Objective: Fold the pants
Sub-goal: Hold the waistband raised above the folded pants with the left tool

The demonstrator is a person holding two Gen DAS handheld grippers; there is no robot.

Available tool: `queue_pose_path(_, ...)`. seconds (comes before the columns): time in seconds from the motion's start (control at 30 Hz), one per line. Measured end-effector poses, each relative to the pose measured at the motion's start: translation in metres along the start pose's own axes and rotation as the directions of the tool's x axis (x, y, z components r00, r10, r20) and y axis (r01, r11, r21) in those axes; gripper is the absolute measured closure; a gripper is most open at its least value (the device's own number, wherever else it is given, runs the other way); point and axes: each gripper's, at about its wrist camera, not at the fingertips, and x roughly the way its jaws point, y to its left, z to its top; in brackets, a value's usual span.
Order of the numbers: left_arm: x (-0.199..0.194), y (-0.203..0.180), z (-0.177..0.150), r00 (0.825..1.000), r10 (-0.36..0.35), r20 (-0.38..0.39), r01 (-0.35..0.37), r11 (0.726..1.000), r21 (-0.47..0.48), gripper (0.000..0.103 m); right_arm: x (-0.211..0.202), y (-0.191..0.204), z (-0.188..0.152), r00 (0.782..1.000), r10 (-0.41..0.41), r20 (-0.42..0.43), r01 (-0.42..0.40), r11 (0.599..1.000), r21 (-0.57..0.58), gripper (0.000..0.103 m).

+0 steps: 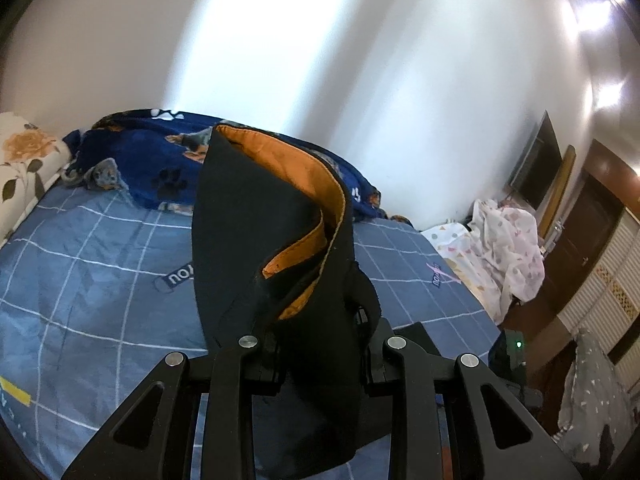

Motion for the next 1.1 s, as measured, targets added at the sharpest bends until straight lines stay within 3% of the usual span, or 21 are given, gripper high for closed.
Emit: queue_pose_path(1.1, 0.053, -0.047, -0.020, 0.992, -0.077, -0.100, 0.080, 0.996, 0.033, 0.075, -0.024, -0.021, 0.022, 0.998, 0.024, 0.066, -0.028, 0.998, 0.057, 0.016)
